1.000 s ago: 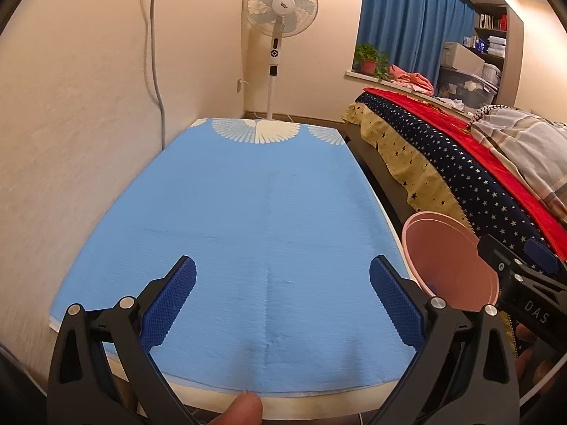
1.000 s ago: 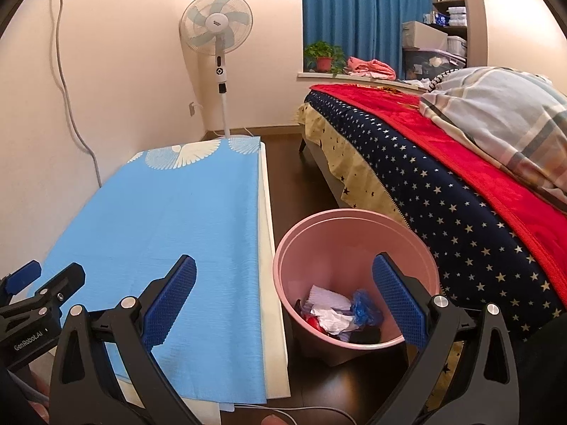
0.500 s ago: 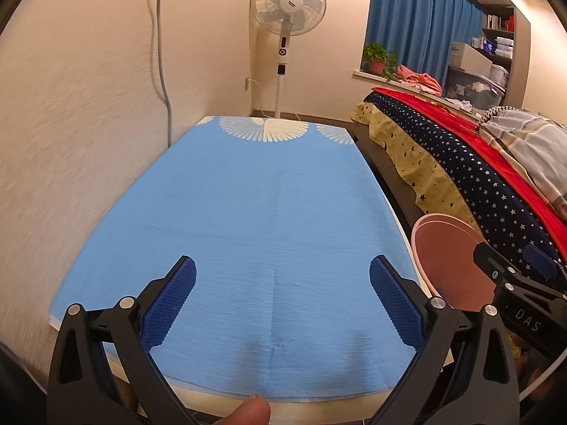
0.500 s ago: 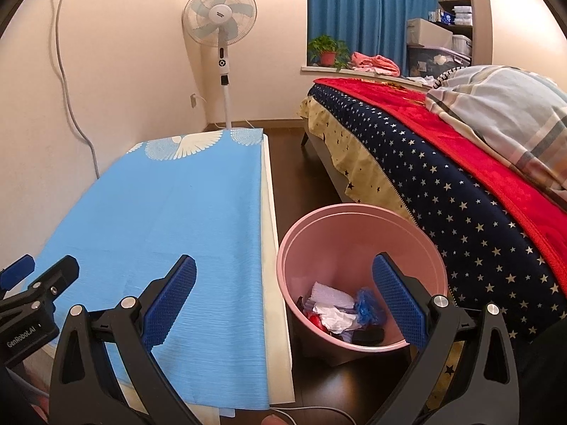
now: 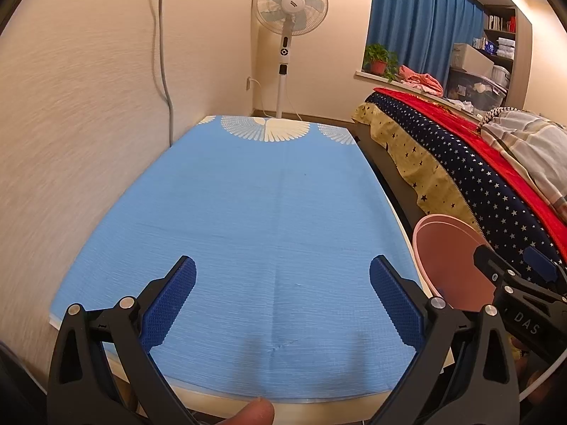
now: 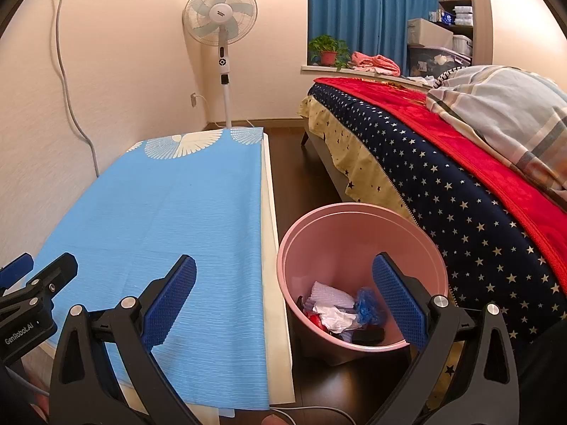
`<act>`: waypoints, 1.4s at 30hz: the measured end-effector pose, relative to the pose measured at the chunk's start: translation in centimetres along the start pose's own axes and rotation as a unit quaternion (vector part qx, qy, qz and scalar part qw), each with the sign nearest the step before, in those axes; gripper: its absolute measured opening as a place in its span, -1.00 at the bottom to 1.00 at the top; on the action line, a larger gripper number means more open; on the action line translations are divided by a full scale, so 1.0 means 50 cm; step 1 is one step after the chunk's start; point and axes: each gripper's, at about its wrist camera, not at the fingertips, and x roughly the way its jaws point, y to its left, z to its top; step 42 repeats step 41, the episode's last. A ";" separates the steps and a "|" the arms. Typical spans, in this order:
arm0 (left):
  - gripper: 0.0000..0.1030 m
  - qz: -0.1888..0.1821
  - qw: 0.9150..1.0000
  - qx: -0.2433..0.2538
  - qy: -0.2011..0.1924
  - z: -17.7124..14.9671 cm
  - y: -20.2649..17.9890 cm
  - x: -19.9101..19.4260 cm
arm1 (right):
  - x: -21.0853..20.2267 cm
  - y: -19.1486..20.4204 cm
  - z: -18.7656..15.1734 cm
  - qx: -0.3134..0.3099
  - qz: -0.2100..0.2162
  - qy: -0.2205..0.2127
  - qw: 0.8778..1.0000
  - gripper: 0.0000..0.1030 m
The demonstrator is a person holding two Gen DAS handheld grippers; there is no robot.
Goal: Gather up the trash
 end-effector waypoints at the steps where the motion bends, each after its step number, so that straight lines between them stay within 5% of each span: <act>1: 0.85 0.001 1.000 0.000 0.001 -0.001 0.000 0.000 | 0.000 0.000 0.000 0.000 0.000 0.000 1.000 0.90; 42: 0.85 0.007 1.000 -0.014 0.016 -0.009 0.016 0.007 | -0.005 -0.003 0.000 0.000 0.003 -0.004 1.000 0.90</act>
